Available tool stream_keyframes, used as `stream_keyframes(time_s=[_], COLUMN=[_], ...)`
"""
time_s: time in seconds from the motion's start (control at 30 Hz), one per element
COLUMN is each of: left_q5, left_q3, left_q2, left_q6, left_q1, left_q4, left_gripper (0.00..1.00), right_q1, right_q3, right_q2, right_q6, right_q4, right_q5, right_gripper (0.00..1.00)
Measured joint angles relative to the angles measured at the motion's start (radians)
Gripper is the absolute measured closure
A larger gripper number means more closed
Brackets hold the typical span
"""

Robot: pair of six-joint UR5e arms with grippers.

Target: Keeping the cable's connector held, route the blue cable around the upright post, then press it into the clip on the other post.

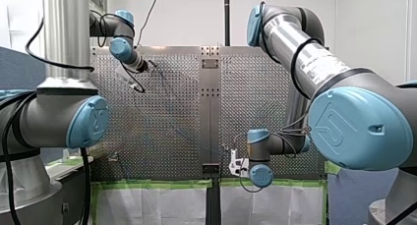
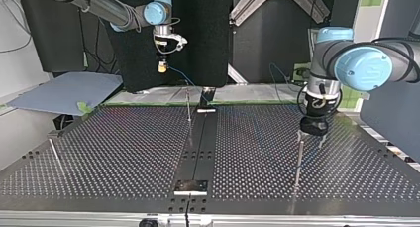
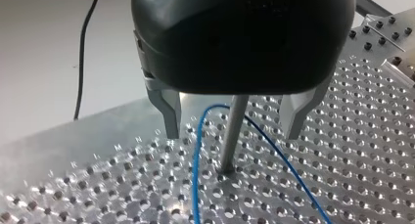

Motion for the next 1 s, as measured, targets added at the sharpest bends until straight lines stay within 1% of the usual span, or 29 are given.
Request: stream_keyframes(time_s=[0.17, 0.3, 0.43, 0.6, 0.77, 0.87, 1.0], left_q5=[-0.015, -0.028, -0.046, -0.048, -0.043, -0.044, -0.066], left_q3=[-0.026, -0.030, -0.030, -0.030, -0.030, -0.019, 0.009], left_q2=[0.039, 0.068, 0.102, 0.146, 0.191, 0.200, 0.183], left_q6=[0.019, 0.043, 0.076, 0.120, 0.165, 0.191, 0.224], left_q1=[-0.006, -0.007, -0.007, -0.003, -0.003, -0.003, -0.006], left_q4=[-0.012, -0.038, -0.072, -0.090, -0.111, -0.134, -0.166], left_gripper=[0.00, 0.00, 0.00, 0.00, 0.00, 0.00, 0.00], right_q1=[0.000, 0.000, 0.000, 0.000, 0.000, 0.000, 0.000], right_q3=[0.000, 0.000, 0.000, 0.000, 0.000, 0.000, -0.002], right_q2=[0.000, 0.000, 0.000, 0.000, 0.000, 0.000, 0.000], right_q6=[0.001, 0.001, 0.002, 0.005, 0.011, 0.012, 0.012], right_q4=[-0.001, -0.001, -0.002, -0.005, -0.007, -0.007, -0.005], right_q5=[0.000, 0.000, 0.000, -0.001, -0.009, -0.011, -0.012], right_gripper=[1.00, 1.00, 1.00, 1.00, 1.00, 1.00, 1.00])
